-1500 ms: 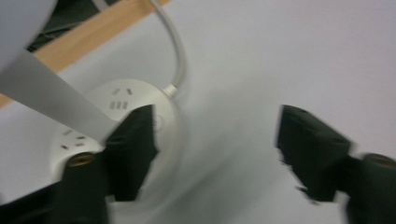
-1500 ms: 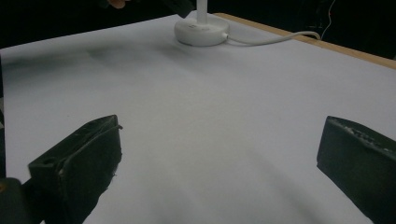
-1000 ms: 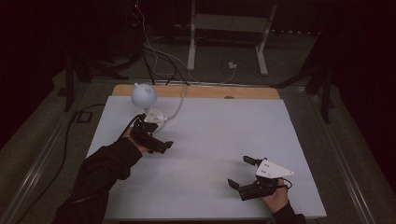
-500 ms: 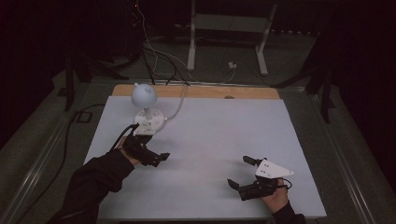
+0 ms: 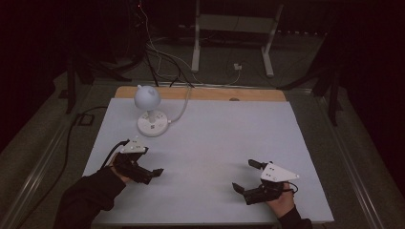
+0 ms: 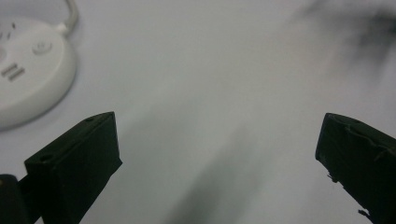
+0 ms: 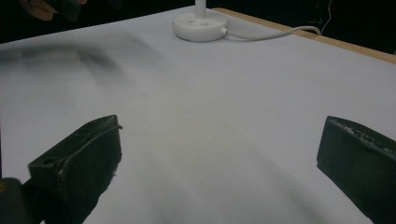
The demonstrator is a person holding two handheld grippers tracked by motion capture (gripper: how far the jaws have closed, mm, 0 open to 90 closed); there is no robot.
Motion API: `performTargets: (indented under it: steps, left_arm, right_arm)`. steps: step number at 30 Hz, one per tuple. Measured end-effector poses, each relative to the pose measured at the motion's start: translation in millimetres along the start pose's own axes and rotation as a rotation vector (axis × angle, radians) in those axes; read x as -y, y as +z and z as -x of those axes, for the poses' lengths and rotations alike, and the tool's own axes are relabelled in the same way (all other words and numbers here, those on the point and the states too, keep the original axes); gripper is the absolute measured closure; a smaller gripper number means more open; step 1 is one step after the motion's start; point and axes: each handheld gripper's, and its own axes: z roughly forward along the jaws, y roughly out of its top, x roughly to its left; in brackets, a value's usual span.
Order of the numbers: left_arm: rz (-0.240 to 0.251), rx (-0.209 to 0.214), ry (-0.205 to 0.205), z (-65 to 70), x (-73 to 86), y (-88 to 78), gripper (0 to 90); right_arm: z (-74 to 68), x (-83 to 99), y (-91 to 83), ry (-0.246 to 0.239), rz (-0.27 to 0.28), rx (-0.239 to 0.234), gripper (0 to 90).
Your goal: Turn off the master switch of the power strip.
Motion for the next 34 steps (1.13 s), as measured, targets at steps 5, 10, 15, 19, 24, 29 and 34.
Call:
performTargets:
  steps: [5, 10, 15, 19, 24, 29, 34]
  left_arm:
    - [-0.018, 0.001, -0.009, 1.4, 17.8, -2.2, 0.4]
    - [-0.036, 0.001, -0.024, 0.2, 37.2, -1.5, 0.4]
    - [-0.038, -0.010, -0.020, 3.2, 51.3, -4.0, 0.4]
    - [-0.032, -0.003, -0.020, 5.3, 63.9, -5.7, 0.4]
    - [-0.020, -0.012, 0.008, 10.0, 82.5, -7.5, 0.4]
    - [-0.003, -0.007, 0.022, 10.4, 87.7, -4.7, 0.4]
    - [0.020, -0.018, 0.011, 9.0, 85.0, -5.1, 0.4]
  right_arm:
    - [-0.3, 0.1, 0.6, -0.001, -0.002, 0.000, 0.0]
    - [0.3, 0.4, 0.9, -0.001, -0.004, 0.001, 0.0]
    - [0.7, 0.5, 0.7, 0.001, -0.004, 0.001, 0.0]
    - [0.7, 0.6, 0.8, 0.003, -0.006, 0.000, 0.0]
    - [1.4, 1.1, 0.9, 0.002, -0.008, -0.001, 0.0]
    - [1.7, 1.1, 0.8, 0.001, -0.012, -0.003, 0.0]
    - [1.1, 1.0, 1.3, -0.003, -0.014, -0.007, 0.0]
